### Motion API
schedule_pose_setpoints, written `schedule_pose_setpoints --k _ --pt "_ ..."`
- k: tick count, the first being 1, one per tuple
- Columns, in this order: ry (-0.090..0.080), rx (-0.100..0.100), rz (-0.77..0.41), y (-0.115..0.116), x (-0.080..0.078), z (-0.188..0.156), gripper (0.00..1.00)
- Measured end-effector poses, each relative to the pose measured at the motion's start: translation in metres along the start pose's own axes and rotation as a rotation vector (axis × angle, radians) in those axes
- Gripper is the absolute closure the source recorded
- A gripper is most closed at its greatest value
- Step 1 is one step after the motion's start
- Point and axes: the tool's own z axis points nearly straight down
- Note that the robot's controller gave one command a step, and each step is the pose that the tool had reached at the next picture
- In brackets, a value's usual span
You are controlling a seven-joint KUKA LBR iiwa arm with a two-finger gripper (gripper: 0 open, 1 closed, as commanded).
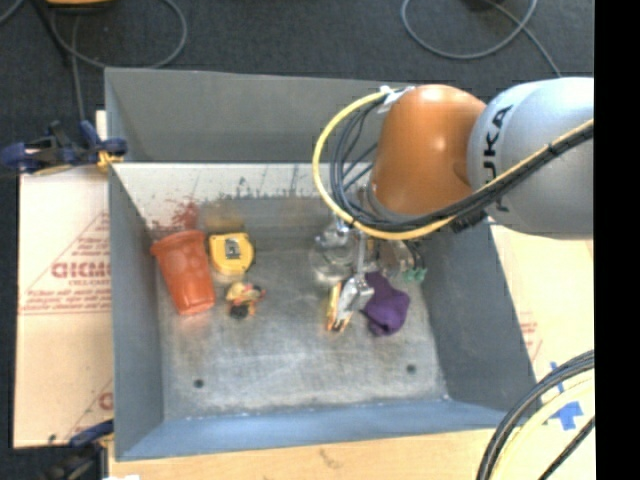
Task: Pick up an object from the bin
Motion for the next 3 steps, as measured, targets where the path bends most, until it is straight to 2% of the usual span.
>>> schedule_pose_setpoints --k 1,2,3 --pt "0.000 0.002 -0.146 -0.067 0.005 0.013 0.00" --pt "-0.001 0.000 -0.415 -0.061 -0.011 0.031 0.00" --pt "-0.003 0.002 -0.733 -0.061 -0.024 0.096 0.00"
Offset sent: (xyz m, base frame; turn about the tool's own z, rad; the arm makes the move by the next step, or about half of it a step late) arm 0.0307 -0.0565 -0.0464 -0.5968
